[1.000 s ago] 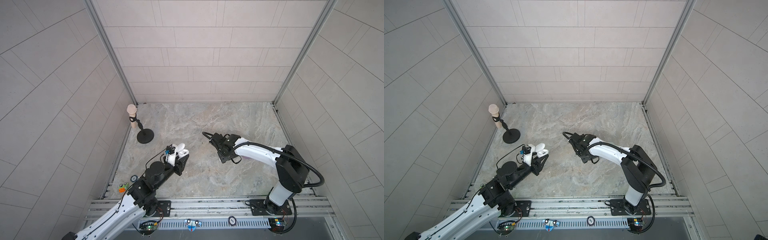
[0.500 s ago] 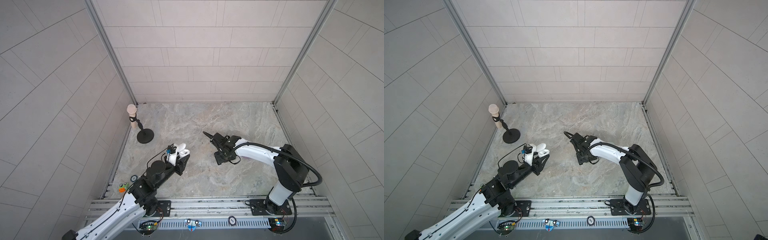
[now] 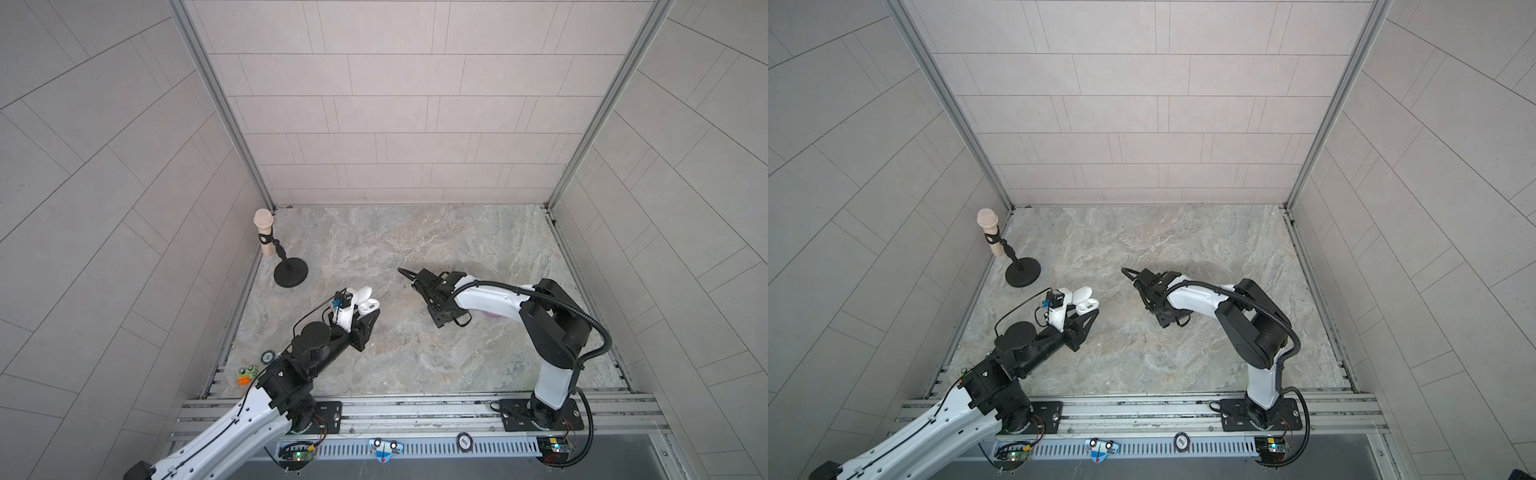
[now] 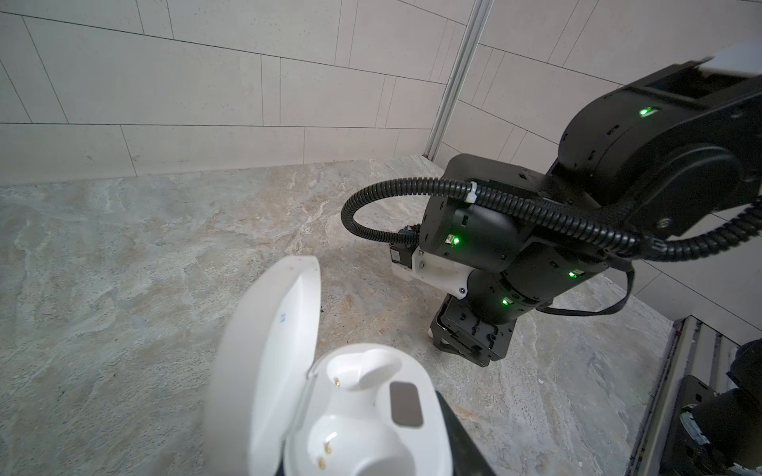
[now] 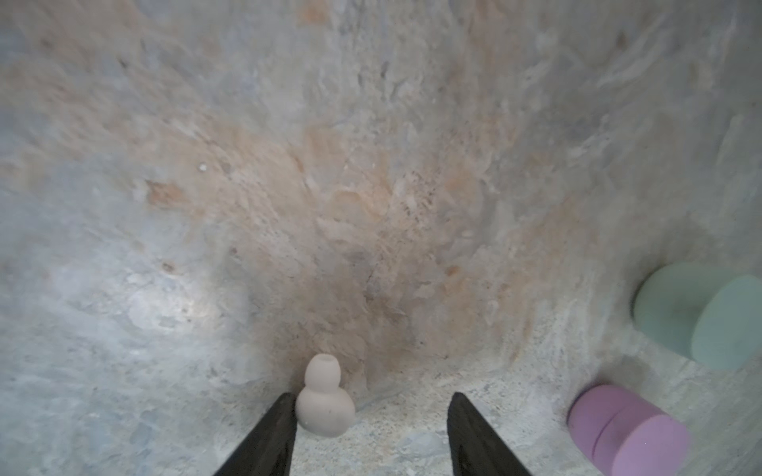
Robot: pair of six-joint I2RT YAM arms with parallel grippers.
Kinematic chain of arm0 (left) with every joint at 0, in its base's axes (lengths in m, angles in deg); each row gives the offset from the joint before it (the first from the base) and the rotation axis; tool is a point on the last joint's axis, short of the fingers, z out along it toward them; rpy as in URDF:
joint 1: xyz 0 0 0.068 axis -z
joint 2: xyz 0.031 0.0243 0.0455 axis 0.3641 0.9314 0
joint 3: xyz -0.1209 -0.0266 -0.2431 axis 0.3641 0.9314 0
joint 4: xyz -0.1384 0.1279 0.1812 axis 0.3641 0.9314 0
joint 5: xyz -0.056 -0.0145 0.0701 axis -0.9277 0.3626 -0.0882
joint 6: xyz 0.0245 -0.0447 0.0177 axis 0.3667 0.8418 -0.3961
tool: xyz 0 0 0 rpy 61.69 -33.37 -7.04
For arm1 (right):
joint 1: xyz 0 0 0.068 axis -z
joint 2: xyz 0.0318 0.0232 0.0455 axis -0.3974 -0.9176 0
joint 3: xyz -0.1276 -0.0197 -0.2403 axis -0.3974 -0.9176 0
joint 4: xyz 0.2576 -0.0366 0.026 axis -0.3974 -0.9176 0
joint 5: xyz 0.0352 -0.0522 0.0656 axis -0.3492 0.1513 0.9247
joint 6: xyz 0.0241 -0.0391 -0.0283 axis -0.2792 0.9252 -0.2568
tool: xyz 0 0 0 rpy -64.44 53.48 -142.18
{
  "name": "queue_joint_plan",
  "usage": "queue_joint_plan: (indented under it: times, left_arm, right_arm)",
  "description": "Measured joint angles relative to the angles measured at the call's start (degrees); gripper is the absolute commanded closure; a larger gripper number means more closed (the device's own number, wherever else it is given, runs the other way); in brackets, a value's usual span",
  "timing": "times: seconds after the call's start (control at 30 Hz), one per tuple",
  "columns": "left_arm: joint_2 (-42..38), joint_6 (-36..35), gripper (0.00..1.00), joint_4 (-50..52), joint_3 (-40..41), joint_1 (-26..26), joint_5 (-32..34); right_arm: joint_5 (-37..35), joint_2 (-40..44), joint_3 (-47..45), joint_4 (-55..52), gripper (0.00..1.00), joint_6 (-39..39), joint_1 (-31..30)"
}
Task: Insert wireless bluetooth earbuds into charging case
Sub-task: Move the wireless bluetooth earbud to the center of the table.
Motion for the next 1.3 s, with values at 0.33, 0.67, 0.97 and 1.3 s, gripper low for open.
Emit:
queue_joint_plan:
  times: [0.33,0.67,0.97,1.3]
  left_arm:
    - [1.18,-0.04,0.87,-0.31,-0.17,0.00,-0.15]
    - [1.79,-0.52,0.87,-0.39,-1.03,0.00,-0.20]
    - [2.99,-1.05,0.87,-0.42,-1.09,0.00,-0.20]
    - [3.30,-1.09,0.87,-0.31,-1.77,0.00,-0.20]
  right_arm:
    - [-3.06,0.11,0.00,-1.05,0.41,2.12,1.77]
    - [-3.23,0.13,0.07,-1.38,0.41,3.41,2.91]
    - [-3.72,0.13,2.40,-1.40,0.41,5.07,3.72]
    - [5.68,1.62,1.81,0.90,0.39,1.40,7.65]
